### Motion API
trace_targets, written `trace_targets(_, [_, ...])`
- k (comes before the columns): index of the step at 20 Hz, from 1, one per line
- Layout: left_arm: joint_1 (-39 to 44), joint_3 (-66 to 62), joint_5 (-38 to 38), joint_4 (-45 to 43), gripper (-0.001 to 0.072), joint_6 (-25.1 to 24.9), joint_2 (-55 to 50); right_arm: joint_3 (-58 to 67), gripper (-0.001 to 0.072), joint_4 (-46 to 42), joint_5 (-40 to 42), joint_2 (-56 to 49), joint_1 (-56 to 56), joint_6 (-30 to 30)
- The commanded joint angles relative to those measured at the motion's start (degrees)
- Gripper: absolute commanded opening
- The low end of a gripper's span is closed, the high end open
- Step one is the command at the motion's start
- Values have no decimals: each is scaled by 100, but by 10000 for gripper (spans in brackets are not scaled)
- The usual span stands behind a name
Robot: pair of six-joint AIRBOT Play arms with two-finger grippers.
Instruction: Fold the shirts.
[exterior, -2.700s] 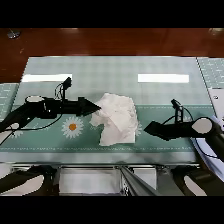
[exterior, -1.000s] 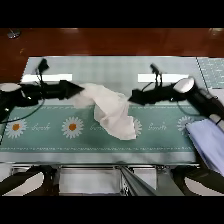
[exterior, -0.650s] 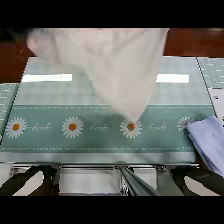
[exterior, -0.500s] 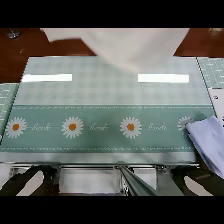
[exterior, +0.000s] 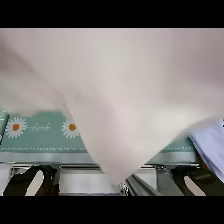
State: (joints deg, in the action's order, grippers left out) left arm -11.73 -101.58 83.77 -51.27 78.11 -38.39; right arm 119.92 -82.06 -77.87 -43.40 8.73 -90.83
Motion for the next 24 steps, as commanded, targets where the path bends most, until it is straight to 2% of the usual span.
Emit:
trace_targets(1, [9, 1182, 525, -122, 35, 361, 518, -914, 20, -212, -315, 90, -4, -157])
trace_targets(4, [9, 3082, 428, -118, 35, 358, 929, -1974, 20, -125, -96, -173, -4, -195])
trace_targets(7, [9, 4986, -140, -120, 35, 339, 1104, -2739, 20, 221, 243, -828, -4, -149])
trace_targets(10, [9, 6706, -1266, -70, 35, 343, 990, -2861, 20, 562, 632, -1928, -4, -39])
trace_targets(12, [9, 7466, -2190, 162, 35, 334, 778, -2861, 21, 664, 1165, -2667, -7, -48])
trace_targets(14, [11, 7799, -3056, 501, 36, 46, 409, -2841, 20, 793, 1698, -3342, -4, -177])
trace_targets(18, [234, 7637, -4299, 1185, 36, -581, -835, -2841, 20, 1462, 2726, -4352, -7, -459])
trace_targets(20, [334, 7276, -4553, 1233, 36, -597, -1580, -2844, 20, 1912, 2940, -4715, -105, -568])
trace_targets(22, [356, 6699, -4398, 1231, 36, -614, -2282, -2844, 21, 2509, 2894, -4962, -332, -584])
trace_targets(23, [365, 6389, -4269, 1231, 85, -612, -2608, -2844, 86, 2839, 2796, -5051, -496, -544])
trace_targets(24, [365, 6102, -4076, 1231, 394, -610, -2879, -2844, 447, 3077, 2618, -5086, -671, -483])
